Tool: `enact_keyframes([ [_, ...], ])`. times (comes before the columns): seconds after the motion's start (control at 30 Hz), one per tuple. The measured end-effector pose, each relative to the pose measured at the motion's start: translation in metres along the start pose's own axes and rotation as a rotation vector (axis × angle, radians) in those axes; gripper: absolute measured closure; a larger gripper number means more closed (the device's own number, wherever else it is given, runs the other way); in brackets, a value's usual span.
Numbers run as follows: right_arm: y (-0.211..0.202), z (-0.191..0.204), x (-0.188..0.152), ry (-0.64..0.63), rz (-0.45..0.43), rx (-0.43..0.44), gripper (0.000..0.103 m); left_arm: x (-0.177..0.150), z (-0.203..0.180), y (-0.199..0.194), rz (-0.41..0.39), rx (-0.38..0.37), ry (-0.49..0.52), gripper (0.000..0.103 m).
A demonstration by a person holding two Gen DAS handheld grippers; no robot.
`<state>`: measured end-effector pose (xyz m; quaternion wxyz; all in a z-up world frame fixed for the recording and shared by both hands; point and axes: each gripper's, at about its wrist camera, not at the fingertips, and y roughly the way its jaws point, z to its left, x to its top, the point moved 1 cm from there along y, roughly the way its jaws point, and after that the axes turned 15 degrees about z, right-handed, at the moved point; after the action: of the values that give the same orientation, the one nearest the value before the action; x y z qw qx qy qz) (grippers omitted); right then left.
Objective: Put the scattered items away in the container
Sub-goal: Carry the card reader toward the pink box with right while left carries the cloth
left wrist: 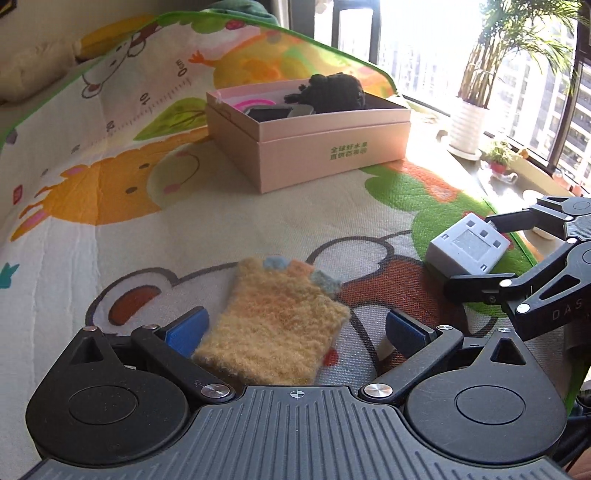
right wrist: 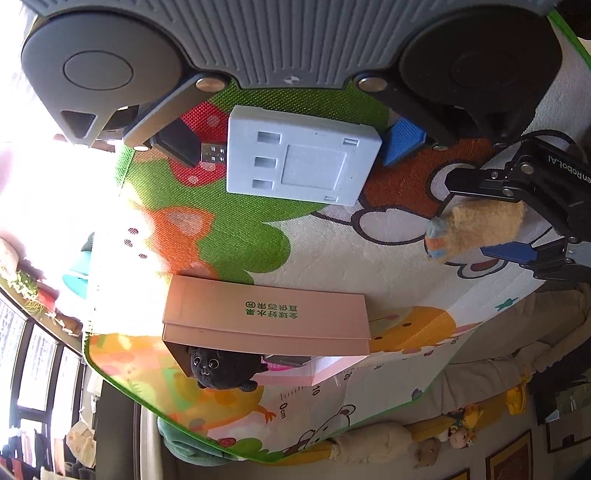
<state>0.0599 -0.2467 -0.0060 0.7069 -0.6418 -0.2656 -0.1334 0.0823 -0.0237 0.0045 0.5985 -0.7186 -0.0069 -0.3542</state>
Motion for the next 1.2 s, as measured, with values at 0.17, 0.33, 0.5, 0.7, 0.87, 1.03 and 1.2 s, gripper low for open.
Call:
enact_keyframes([
  [0.17, 0.001, 0.000, 0.001, -0.010, 0.006, 0.001, 0.000, -0.003, -0.002, -0.003, -0.025, -0.038, -0.019, 0.000],
  [0.33, 0.001, 0.001, 0.001, -0.012, 0.004, -0.006, 0.000, 0.001, 0.000, 0.003, -0.048, 0.051, -0.088, 0.000],
  [0.5, 0.001, 0.002, 0.001, -0.013, 0.004, -0.009, 0.000, 0.000, -0.005, 0.003, -0.063, 0.047, -0.042, 0.006],
  [0.7, 0.000, -0.001, 0.001, -0.004, -0.002, 0.005, 0.000, -0.007, -0.014, -0.003, -0.081, 0.063, 0.013, 0.034],
  [0.87, -0.001, -0.003, 0.001, 0.020, -0.012, 0.007, 0.000, -0.013, -0.018, -0.008, -0.085, 0.030, 0.020, 0.036],
  [1.03, -0.001, 0.000, 0.001, 0.003, -0.010, -0.011, 0.003, -0.020, -0.017, -0.010, -0.094, 0.022, 0.015, 0.013],
  [1.2, -0.001, 0.001, 0.001, -0.002, -0.015, -0.013, 0.005, -0.019, -0.017, -0.008, -0.087, 0.003, 0.023, 0.013],
])
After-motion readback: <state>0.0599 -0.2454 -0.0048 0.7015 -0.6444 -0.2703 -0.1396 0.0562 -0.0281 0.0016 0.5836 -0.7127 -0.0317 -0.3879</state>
